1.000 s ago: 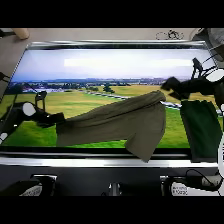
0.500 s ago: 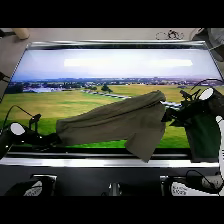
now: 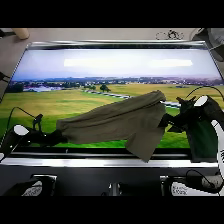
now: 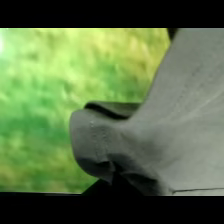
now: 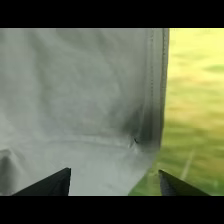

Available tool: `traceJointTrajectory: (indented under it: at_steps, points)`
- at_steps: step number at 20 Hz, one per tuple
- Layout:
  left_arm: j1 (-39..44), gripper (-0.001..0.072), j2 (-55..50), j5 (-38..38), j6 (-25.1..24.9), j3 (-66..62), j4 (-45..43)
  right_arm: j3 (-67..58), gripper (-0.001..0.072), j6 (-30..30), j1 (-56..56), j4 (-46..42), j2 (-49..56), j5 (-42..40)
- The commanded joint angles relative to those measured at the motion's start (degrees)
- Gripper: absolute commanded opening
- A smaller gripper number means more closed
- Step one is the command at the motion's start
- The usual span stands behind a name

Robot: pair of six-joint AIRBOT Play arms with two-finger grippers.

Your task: Fold the shirts.

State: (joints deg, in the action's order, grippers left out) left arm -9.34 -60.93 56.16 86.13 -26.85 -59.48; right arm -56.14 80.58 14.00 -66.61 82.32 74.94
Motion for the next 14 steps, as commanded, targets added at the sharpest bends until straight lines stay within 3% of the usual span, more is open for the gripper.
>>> traceJointTrajectory:
  at_steps: [1, 3, 4, 5, 6, 9, 11, 14]
  points:
    - [-0.1, 0.0026, 0.9, 3.0, -2.9, -0.8, 1.7, 3.5, 0.0546, -0.8, 0.0, 3.4, 2.1, -5.6]
    - [-0.1, 0.0025, 4.1, 5.2, -3.7, -1.9, 1.7, 3.6, 0.0526, -0.7, 0.0, 4.6, 4.1, -9.2]
    - [-0.1, 0.0025, 6.3, 6.0, -3.7, -3.0, 1.7, 3.6, 0.0434, -0.7, 0.0, 6.0, 4.9, -10.7]
    - [-0.1, 0.0025, 8.7, 6.4, -3.7, -4.3, 1.7, 3.4, 0.0262, -0.8, 0.0, 7.0, 5.2, -10.8]
    - [-0.1, 0.0025, 11.3, 7.1, -3.7, -6.6, 1.7, 2.1, 0.0025, -0.6, 0.0, 7.1, 4.9, -9.0]
    - [-0.3, 0.0023, 21.4, 6.1, -5.2, -20.0, 0.8, -9.7, 0.0019, -5.5, 0.2, 7.0, -1.8, -3.3]
    - [-0.3, 0.0023, 27.6, 2.6, -5.1, -35.4, -2.3, -24.7, 0.0019, -8.3, 0.2, 7.0, -12.2, -2.8]
    - [-0.3, 0.0023, 32.3, -7.3, -0.2, -59.0, -9.9, -43.8, 0.0019, -9.6, 0.1, 5.5, -30.5, -15.8]
